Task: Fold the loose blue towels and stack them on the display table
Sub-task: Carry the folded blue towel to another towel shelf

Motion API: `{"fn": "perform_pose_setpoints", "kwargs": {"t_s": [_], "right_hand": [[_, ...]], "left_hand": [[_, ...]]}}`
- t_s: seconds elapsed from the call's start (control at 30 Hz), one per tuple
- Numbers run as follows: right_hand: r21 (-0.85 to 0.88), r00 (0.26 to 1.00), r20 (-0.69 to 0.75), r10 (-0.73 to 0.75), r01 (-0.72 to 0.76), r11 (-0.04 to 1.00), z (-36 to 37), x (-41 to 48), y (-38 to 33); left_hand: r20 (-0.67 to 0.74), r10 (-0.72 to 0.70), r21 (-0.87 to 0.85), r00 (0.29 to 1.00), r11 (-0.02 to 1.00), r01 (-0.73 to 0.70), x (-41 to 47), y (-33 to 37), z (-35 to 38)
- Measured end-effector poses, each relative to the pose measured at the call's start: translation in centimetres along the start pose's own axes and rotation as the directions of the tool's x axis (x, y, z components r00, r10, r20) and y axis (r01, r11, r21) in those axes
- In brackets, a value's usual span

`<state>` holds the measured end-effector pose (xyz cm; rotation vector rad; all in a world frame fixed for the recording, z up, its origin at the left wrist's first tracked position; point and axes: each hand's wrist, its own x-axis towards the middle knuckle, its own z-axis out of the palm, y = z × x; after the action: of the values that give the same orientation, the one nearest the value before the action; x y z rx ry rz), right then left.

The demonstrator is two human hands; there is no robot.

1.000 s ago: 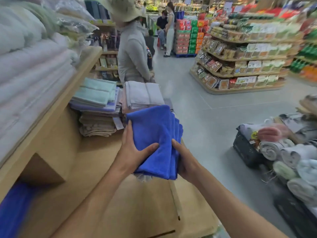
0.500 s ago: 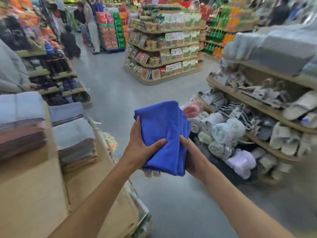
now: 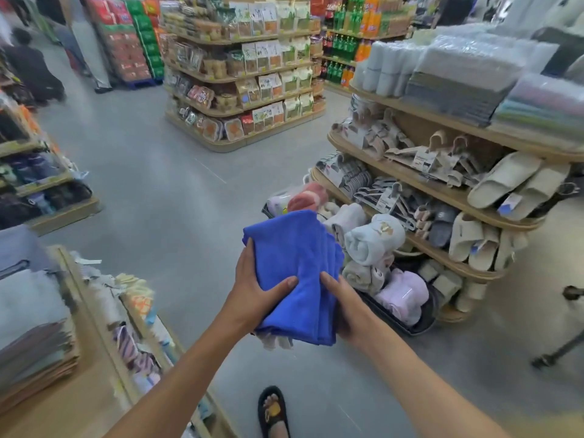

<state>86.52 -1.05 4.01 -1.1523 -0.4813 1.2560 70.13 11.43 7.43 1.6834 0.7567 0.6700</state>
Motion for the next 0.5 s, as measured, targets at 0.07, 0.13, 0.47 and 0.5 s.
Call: {"fn": "perform_pose_setpoints", "kwargs": {"t_s": [0.07, 0.13, 0.47, 0.5], "right_hand": [[-0.013, 1.000, -0.024, 0.000, 0.000, 1.000, -0.8, 2.8, -0.9], [-0.030, 0.999, -0.032, 0.017, -0.017, 0.999, -1.1, 6.0, -2.0], [-0.066, 0.993, -0.016, 0.116, -0.117, 0.991, -1.6, 23.5, -6.8], [-0.070, 0.993, -0.012, 0.116, -0.117, 0.991, -1.5, 25.2, -7.1]], "left_hand": [[0.013, -0.004, -0.021, 1.000, 1.000, 0.004, 3.1, -0.8, 0.2], [0.016, -0.020, -0.032, 1.000, 0.999, 0.020, 6.6, -1.6, -0.1], [-0.058, -0.087, -0.028, 0.995, 0.996, 0.085, 22.2, -4.8, -3.4], [-0.070, -0.092, -0.023, 0.993, 0.996, 0.091, 23.6, -5.1, -3.9]]}}
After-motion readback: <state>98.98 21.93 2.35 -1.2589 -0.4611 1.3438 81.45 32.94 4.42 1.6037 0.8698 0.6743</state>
